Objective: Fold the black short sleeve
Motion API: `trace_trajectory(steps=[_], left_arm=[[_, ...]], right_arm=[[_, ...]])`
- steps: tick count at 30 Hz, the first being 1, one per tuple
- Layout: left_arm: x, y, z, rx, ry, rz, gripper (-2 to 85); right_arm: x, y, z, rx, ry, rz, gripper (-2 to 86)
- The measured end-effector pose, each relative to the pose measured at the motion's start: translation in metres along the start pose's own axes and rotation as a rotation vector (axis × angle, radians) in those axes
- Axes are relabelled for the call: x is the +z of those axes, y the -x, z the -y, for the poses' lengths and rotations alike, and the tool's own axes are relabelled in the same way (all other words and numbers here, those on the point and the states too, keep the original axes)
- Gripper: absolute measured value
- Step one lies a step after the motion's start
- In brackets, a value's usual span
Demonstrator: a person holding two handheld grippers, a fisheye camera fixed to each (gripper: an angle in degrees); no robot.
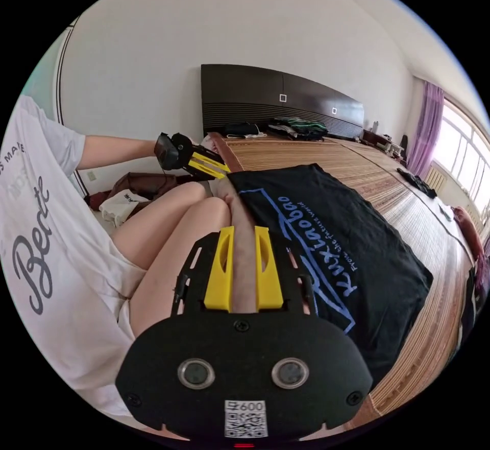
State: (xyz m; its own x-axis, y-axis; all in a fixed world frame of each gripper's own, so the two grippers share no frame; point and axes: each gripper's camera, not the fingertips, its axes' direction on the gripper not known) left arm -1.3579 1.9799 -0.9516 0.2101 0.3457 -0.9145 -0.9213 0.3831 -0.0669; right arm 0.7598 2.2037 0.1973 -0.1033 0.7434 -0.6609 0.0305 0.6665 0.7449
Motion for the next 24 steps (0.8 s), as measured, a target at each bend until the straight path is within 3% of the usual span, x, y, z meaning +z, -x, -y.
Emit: trace_trajectory(steps=[7, 11, 15, 19, 24], left_arm=[[0.047, 0.042, -0.041, -0.067, -0.031, 0.012, 1.8], [0.081, 0.066, -0.066, -0.114, -0.044, 0.007, 1.4], [0.112, 0.089, -0.089, -0.175, -0.065, -0.005, 1.3], [0.140, 0.101, -0.108, -0.169, -0.069, -0.012, 1.3], [0.179, 0.109, -0.129, -0.121, -0.083, -0.006, 2.4]], right_arm=[[0.083, 0.015, -0.007, -0.129, 0.047, 0.044, 6.1], [0.151, 0.052, -0.009, -0.165, -0.049, -0.166, 7.7], [0.222, 0.081, -0.014, -0.243, 0.077, -0.275, 8.4], [0.255, 0.104, -0.044, -0.324, 0.091, -0.440, 1.6], [0.277, 0.114, -0.073, -0.351, 0.118, -0.436, -0.6]])
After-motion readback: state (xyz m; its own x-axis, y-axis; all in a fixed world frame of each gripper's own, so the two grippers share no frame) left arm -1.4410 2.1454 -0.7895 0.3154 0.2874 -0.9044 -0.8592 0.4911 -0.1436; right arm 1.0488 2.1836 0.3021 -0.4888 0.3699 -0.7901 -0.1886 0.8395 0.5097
